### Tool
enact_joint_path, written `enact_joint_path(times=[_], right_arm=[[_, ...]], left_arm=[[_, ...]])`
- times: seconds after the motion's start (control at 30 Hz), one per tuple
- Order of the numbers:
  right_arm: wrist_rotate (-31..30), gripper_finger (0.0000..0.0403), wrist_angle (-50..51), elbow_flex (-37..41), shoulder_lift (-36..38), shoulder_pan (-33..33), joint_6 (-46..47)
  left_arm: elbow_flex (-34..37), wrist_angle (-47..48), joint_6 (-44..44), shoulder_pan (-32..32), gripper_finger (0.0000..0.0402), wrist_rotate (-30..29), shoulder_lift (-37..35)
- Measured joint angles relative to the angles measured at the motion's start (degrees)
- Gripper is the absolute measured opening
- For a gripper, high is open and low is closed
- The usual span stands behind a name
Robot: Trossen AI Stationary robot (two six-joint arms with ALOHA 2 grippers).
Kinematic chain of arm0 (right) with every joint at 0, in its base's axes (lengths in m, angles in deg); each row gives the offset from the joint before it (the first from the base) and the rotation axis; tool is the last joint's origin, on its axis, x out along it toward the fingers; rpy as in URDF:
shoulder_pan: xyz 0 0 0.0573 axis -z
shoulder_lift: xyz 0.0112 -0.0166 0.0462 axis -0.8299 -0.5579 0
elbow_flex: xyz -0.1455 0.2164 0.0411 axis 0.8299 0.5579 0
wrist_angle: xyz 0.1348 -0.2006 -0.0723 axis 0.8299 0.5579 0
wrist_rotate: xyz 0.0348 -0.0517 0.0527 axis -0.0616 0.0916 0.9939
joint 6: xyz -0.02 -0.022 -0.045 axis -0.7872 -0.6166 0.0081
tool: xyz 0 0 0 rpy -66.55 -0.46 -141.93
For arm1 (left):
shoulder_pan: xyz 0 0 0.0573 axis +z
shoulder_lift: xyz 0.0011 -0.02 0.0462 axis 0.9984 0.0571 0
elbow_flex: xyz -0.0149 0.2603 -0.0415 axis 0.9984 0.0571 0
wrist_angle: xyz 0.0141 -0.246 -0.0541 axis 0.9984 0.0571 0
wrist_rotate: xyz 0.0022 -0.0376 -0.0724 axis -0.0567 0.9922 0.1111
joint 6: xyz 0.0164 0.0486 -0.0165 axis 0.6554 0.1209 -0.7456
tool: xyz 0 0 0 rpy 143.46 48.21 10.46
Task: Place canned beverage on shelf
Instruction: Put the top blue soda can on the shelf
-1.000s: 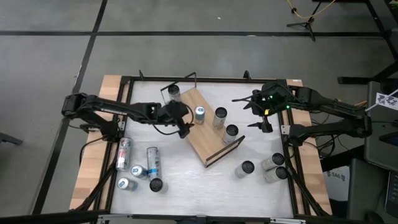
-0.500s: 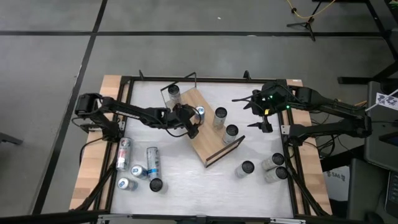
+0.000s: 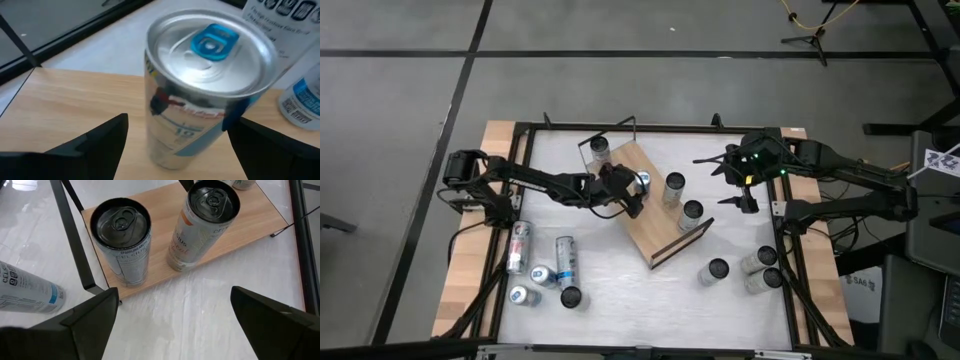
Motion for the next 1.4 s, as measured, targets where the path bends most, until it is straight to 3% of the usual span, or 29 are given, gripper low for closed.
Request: enact_joint_path(times=[0.43, 0.67, 1.0, 1.4], right_arm=[[0.0, 0.0379, 0.0, 0.0, 0.0, 0.0, 0.0], [0.0, 0.0379, 0.0, 0.0, 0.0, 0.0, 0.0], [0.0, 0.0379, 0.0, 0.0, 0.0, 0.0, 0.0], [0.0, 0.0379, 0.0, 0.0, 0.0, 0.0, 0.0]], left_arm=[[0.0, -3.2, 2.0, 0.0, 0.0325, 0.0, 0.0], [0.0, -4.1, 3.5, 0.1, 0.0287, 0.0, 0.0], [0.0, -4.6, 3.7, 2.9, 0.0226, 4.9, 0.0], [0.0, -7.5, 12.3, 5.1, 0.0222, 8.1, 0.1]])
